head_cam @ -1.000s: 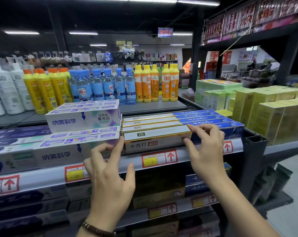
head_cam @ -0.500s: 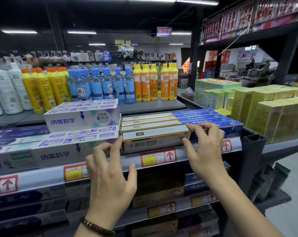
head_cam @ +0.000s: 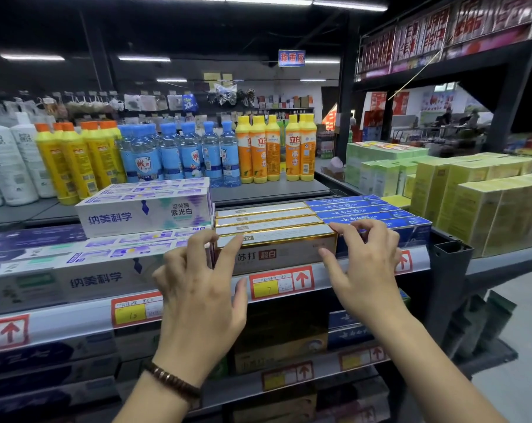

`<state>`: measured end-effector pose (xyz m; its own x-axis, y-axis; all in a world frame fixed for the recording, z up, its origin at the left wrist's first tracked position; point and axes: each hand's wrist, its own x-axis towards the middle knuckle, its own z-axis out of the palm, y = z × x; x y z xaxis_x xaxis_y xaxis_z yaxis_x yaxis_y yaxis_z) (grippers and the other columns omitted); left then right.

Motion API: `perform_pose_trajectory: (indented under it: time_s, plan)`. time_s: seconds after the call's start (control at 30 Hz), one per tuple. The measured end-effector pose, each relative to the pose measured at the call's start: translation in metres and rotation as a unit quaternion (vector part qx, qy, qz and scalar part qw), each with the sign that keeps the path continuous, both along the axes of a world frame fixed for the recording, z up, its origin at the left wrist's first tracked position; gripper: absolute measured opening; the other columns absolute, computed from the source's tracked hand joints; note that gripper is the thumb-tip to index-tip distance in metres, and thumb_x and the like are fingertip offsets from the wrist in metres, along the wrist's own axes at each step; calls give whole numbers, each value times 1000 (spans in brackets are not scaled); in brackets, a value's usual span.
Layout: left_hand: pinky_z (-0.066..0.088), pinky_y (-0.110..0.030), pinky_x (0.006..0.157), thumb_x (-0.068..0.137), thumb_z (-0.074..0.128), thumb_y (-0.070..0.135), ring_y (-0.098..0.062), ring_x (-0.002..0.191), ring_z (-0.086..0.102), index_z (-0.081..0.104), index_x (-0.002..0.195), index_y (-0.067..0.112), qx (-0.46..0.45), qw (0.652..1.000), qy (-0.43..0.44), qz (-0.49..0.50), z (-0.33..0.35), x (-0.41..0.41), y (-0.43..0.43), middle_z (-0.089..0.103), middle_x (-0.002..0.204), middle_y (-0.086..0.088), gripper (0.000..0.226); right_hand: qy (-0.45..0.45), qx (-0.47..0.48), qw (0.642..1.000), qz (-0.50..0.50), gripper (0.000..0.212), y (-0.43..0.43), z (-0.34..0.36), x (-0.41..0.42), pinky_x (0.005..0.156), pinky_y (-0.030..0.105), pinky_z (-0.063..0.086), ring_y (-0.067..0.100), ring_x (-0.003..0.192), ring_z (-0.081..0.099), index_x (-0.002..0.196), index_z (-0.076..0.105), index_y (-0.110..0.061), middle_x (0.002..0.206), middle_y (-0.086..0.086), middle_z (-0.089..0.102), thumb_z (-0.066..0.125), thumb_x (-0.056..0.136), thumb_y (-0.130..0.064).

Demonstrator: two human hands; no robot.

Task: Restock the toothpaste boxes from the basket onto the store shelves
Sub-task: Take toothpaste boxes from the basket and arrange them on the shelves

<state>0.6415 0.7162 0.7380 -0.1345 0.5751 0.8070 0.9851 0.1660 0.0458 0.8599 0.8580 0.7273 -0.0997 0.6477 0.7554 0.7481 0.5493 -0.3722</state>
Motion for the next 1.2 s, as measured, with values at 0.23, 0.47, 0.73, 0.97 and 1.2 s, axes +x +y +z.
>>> perform_pose_trajectory:
  time_s: [0.23,0.47,0.73,0.97,1.2]
  plan:
    - [20,-40,80,83,77,39,-27,110,44,62,138,31,-33,999,20,-3,4,-1,3,54,139,10,58,-11,-5,1000,15,54,-3,2,-3,97,44,30,29,127,34,141,60,-31,135,6,42,76,91,-42]
    - [20,-40,78,85,77,20,-27,104,45,64,131,33,-20,1000,9,-1,7,3,4,58,135,13,50,-28,1,1000,8,41,-3,3,-3,96,51,34,30,127,34,135,64,-36,135,4,42,71,95,-42]
    - [19,-40,78,86,78,15,-25,103,44,65,132,32,-15,1000,-2,0,7,1,6,59,134,14,51,-45,3,999,-3,39,-1,5,-1,93,48,34,30,123,34,134,63,-39,131,5,43,69,96,-46]
    - [20,-41,80,82,80,15,-27,106,47,65,130,31,-11,1000,-10,7,7,4,7,59,132,11,53,-5,25,999,24,49,-6,2,1,92,43,31,30,121,38,139,65,-35,127,6,47,79,91,-35]
    - [27,-41,79,85,81,24,-28,109,49,68,128,30,19,999,-45,-16,-1,17,3,58,128,3,46,56,63,993,80,31,-24,-6,4,94,39,41,20,111,47,121,71,-24,114,-3,55,73,92,-36]
